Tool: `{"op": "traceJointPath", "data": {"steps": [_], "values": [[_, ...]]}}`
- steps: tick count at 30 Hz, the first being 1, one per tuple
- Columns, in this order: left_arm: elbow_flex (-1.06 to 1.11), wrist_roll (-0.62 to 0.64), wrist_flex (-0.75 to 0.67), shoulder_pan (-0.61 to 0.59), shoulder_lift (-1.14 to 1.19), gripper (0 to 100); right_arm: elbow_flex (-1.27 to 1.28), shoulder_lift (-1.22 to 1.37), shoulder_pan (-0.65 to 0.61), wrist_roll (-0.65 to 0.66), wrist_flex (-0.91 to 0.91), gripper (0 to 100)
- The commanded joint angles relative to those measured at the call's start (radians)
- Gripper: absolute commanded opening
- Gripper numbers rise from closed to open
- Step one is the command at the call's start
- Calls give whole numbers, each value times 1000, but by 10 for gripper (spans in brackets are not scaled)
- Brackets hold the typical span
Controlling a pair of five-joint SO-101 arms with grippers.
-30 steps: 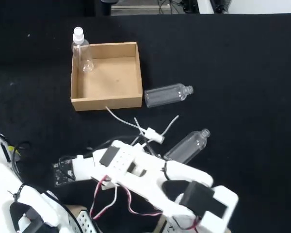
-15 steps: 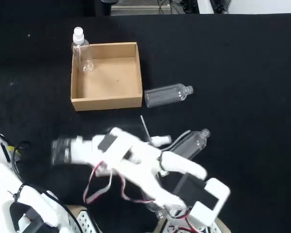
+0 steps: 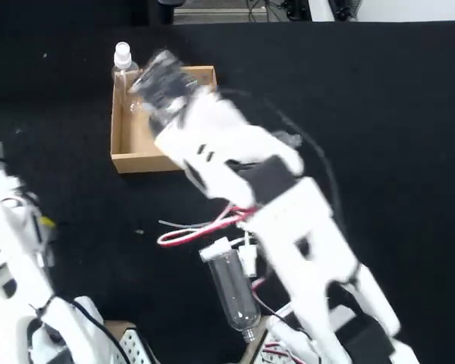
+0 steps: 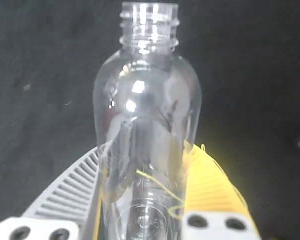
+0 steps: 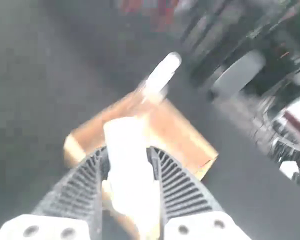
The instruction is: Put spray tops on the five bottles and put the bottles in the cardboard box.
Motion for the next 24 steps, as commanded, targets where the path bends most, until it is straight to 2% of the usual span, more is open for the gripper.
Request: {"op": "traceJointPath", "data": {"steps": [1, 6, 10, 13, 18, 24], "values": [[67, 107, -97, 191, -157, 30, -143, -113, 77, -155, 5, 11], [159, 195, -169, 444, -419, 29, -271, -176, 175, -351, 112, 11], [194, 252, -178, 591, -609, 29, -328, -200, 227, -477, 158, 11], [262, 252, -239, 696, -689, 29, -337, -209, 226, -552, 152, 14], [420, 259, -448, 789, -763, 29, -338, -209, 229, -598, 157, 15], [625, 259, -773, 949, -825, 32, -369, -222, 230, -597, 150, 15]]}}
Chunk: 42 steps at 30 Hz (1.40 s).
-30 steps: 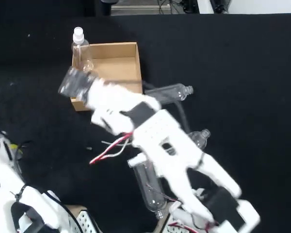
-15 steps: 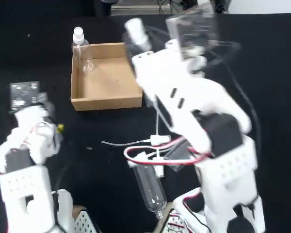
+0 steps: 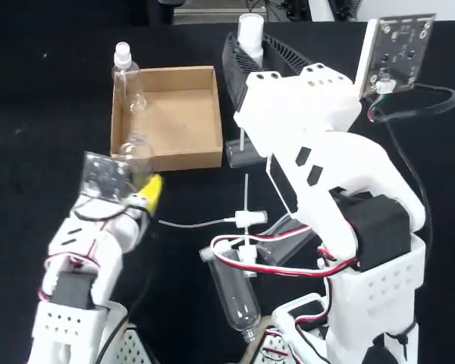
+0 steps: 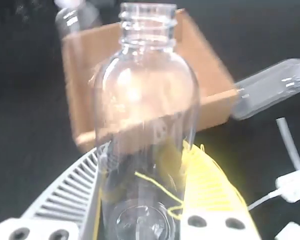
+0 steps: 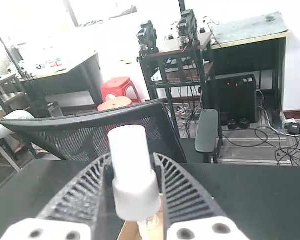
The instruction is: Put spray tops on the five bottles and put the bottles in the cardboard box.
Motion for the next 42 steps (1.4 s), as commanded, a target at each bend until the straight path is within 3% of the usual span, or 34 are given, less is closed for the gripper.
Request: {"op": "traceJointPath", "data": {"steps": [1, 7, 22, 27, 32, 42], "values": [[127, 17, -262, 130, -63, 33, -91, -41, 21, -11, -8, 15], [323, 15, -532, 226, -166, 33, -41, -74, 23, -5, -107, 15], [318, 14, -384, 226, -227, 33, 280, -242, 0, -12, -399, 12], [318, 9, -588, 217, -219, 31, 386, -259, -94, -12, -566, 11], [318, 15, -595, 228, -227, 31, 430, -266, -104, -12, -660, 11], [318, 15, -637, 228, -221, 30, 438, -318, -193, -12, -663, 11]]}}
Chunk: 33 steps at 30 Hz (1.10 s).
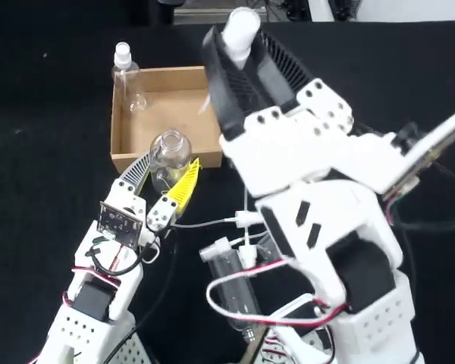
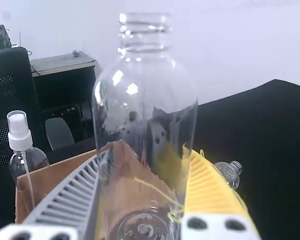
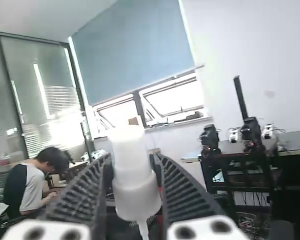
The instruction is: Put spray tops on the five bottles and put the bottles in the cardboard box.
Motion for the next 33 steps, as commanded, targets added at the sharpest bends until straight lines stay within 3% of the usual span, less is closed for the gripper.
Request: {"op": "traceJointPath", "data": {"steps": [1, 12, 33], "values": [[22, 15, -61, 10, -14, 30, -7, -10, -46, -11, -29, 11], [22, 15, -58, 8, -12, 30, 108, 5, -112, -9, -169, 11], [22, 15, -58, 8, -12, 30, 289, -79, -120, -3, -124, 16]]}}
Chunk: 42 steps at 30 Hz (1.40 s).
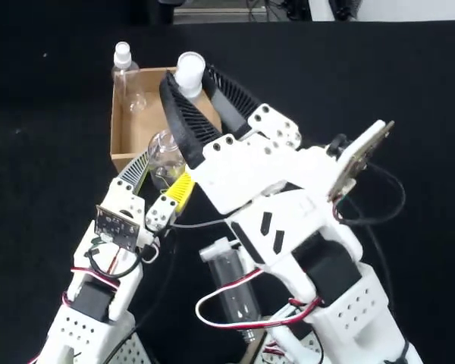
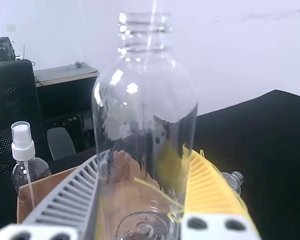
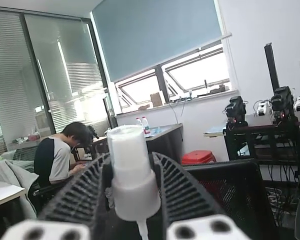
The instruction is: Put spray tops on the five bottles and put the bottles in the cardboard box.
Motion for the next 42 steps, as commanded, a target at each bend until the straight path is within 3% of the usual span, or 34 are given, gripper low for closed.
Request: {"op": "traceJointPath", "data": {"steps": [1, 4, 10, 13, 18, 21, 27, 35, 42], "values": [[22, 15, -18, 8, -12, 30, 5, -19, -8, -3, 31, 16], [22, 15, -18, 8, -12, 30, 8, -19, -9, -3, 58, 22], [22, 15, -18, 7, -12, 30, -13, -18, -95, -3, 152, 195], [22, 15, -18, 7, -12, 30, -61, -19, -152, -2, 212, 198], [22, 15, -18, 7, -12, 30, -128, -28, -144, -2, 290, 198], [22, 15, -18, 7, -12, 30, -159, -28, -64, -2, 307, 198], [22, 15, -18, 7, -12, 30, -163, -19, 245, -5, 330, 197], [22, 15, -18, 7, -12, 30, 28, -13, 621, -3, 664, 197], [22, 14, -18, 8, -17, 32, 338, -21, 717, -3, 615, 198]]}}
